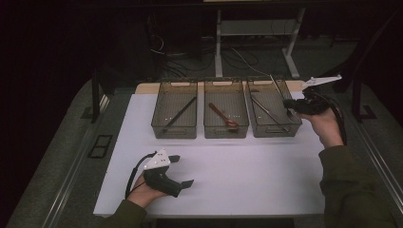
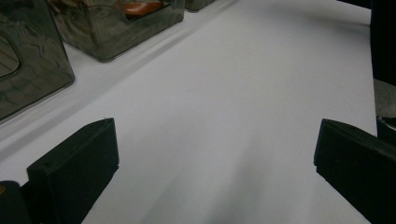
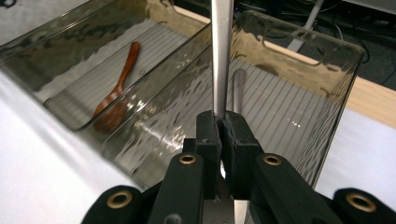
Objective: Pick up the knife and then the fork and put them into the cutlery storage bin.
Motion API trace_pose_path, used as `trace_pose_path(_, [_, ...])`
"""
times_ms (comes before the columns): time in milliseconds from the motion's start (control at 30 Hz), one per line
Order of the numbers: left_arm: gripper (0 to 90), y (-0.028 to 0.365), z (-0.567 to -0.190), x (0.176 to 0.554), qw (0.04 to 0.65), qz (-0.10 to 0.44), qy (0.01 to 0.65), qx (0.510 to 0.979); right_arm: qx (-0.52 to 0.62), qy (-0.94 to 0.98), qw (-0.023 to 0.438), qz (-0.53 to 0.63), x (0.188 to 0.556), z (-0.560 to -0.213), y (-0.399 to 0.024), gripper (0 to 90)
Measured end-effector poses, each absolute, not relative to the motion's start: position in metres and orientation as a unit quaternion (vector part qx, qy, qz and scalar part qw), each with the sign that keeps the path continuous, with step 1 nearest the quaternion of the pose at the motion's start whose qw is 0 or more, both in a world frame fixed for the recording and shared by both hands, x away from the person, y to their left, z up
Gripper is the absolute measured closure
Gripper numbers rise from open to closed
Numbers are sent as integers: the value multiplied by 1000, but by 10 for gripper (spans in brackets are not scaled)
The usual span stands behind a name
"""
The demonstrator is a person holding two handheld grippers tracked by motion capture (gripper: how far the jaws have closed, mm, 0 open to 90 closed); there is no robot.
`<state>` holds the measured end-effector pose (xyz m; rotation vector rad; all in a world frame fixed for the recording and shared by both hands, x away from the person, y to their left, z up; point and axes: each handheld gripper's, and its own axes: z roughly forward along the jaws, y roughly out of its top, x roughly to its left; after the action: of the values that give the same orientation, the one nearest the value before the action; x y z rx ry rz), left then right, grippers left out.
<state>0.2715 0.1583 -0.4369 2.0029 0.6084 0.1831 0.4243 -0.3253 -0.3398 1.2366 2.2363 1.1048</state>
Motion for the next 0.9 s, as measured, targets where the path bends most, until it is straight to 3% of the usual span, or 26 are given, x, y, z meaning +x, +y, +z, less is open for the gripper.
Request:
trace_pose_path(433, [0,158,-436,271,497,74,250,828,446,799,172,364,464,-353,-310,844])
trace_pose_path(900, [0,158,-437,271,498,74,249,828,450,828,149,298,479,-384,-303,843])
